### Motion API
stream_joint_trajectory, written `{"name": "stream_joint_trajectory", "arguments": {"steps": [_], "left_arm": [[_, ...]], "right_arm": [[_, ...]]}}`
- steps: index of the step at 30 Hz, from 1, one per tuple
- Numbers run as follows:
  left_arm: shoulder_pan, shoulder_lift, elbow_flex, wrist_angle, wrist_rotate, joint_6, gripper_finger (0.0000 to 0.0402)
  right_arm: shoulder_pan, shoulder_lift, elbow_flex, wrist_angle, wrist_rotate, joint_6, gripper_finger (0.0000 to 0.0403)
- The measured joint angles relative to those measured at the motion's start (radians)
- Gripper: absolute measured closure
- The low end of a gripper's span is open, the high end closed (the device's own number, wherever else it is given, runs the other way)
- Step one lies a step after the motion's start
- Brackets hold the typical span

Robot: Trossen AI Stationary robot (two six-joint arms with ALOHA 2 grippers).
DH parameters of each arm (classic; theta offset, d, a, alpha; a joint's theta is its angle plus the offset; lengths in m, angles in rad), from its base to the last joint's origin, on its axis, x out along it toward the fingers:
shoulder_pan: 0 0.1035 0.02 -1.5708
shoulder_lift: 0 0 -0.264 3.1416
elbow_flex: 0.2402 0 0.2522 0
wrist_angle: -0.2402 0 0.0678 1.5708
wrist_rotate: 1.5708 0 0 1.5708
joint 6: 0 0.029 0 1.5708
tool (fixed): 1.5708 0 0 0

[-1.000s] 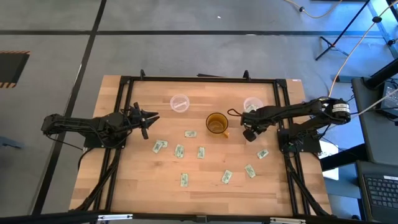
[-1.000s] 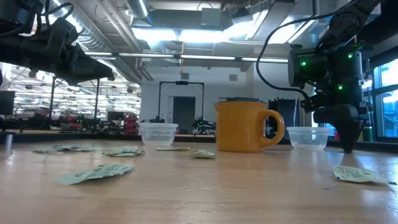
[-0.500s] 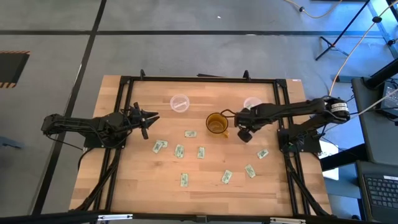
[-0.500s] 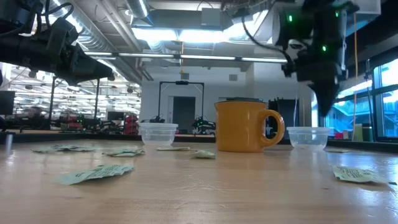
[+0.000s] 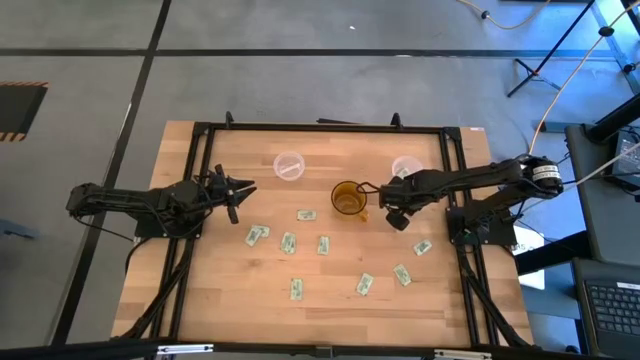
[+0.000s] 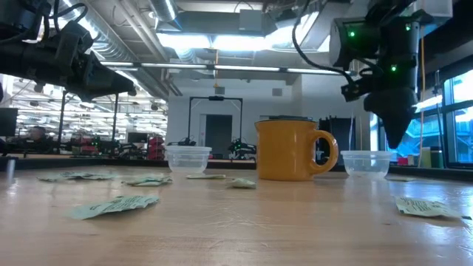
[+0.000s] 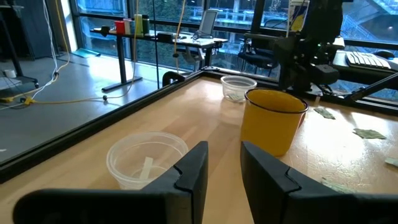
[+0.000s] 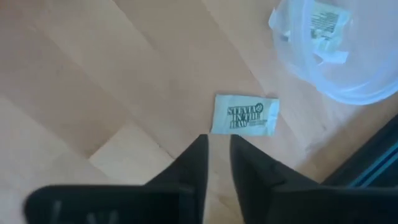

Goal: Pick and place Stevia / Truvia into bins
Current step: Put the white stevia packet into the right transparent container

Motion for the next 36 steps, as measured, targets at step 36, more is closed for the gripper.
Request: {"name": "stream_joint_trajectory", "arguments": {"steps": [36], "left_arm": [[0.000,0.000,0.000,0.000,0.000,0.000,0.0313]], "right_arm": [[-0.109,-0.006,-0.270,0.321,-0.033,-0.026,0.0303]]}}
